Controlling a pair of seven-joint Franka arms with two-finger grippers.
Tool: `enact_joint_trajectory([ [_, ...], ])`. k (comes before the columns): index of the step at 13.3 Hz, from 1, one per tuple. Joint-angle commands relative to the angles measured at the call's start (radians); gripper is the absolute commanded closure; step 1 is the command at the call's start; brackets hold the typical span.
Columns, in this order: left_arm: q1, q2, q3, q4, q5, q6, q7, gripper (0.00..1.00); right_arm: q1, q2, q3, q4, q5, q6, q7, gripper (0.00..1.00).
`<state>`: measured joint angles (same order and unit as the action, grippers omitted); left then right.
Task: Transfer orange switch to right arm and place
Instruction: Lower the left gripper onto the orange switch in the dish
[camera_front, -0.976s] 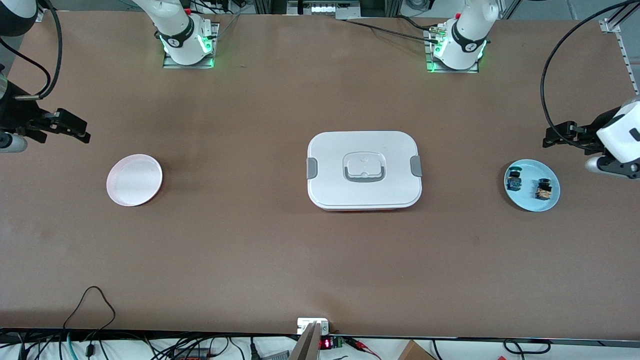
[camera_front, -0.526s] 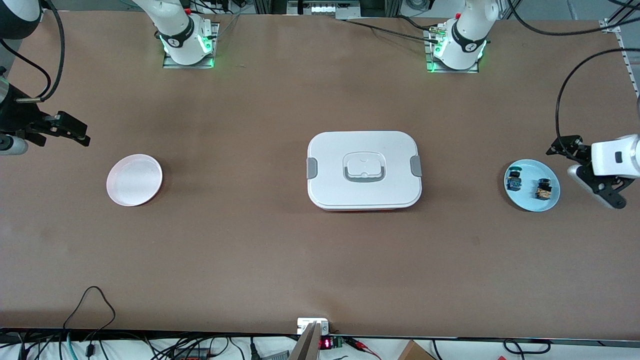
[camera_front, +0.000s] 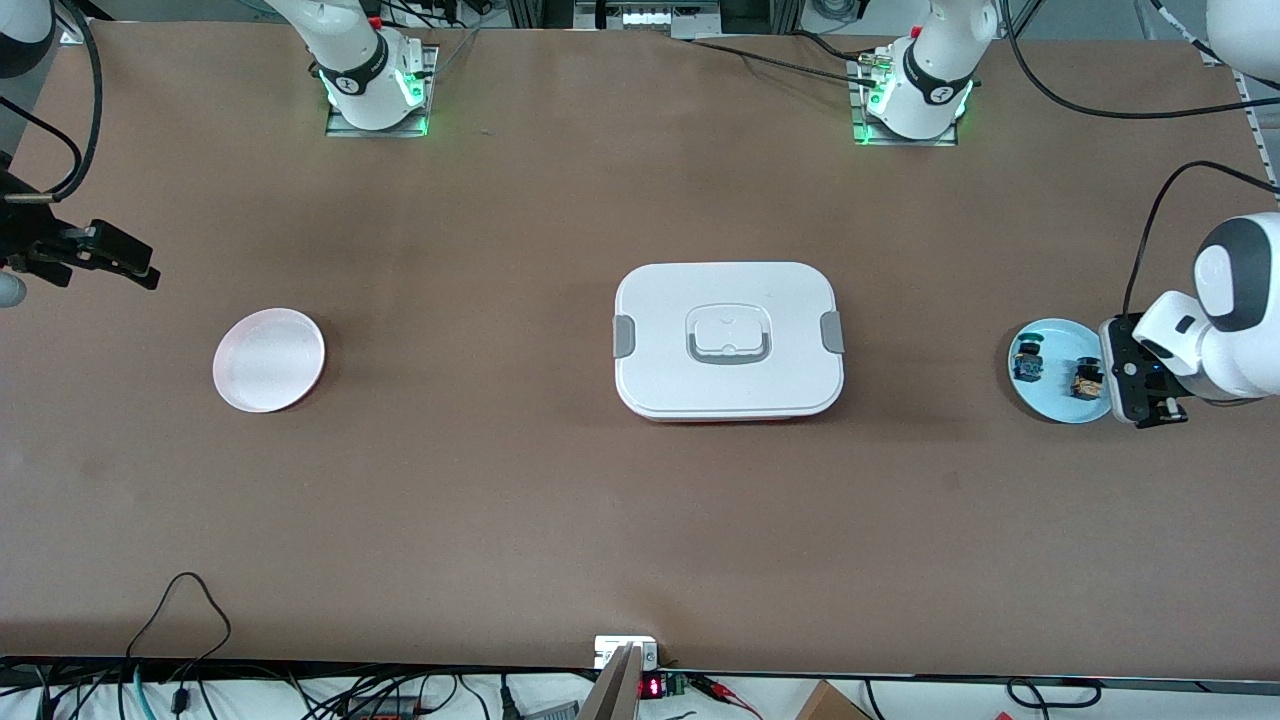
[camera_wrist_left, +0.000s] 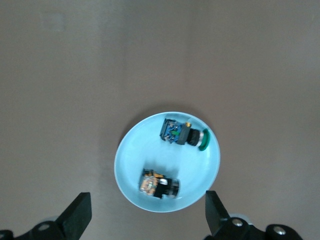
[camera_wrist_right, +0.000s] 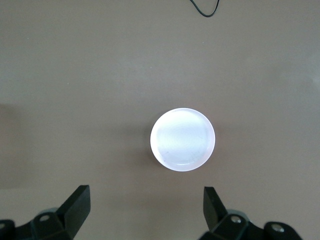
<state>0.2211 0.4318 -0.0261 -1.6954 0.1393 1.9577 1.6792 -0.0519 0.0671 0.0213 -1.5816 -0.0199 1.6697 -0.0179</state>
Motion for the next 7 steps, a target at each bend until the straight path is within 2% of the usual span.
enact_joint_trajectory([
  [1,0.038,-0.012,-0.009,-0.070,0.019,0.107,0.219,0.00,-0.002,-0.009,0.008,0.005,0.005,-0.021,-0.001,0.00],
  [3,0.087,-0.002,-0.011,-0.128,0.019,0.199,0.310,0.00,-0.006,-0.009,0.000,0.005,0.008,-0.022,0.001,0.00],
  [7,0.159,-0.005,-0.015,-0.272,0.017,0.433,0.353,0.00,0.026,-0.004,0.015,0.026,-0.017,-0.021,0.004,0.00],
])
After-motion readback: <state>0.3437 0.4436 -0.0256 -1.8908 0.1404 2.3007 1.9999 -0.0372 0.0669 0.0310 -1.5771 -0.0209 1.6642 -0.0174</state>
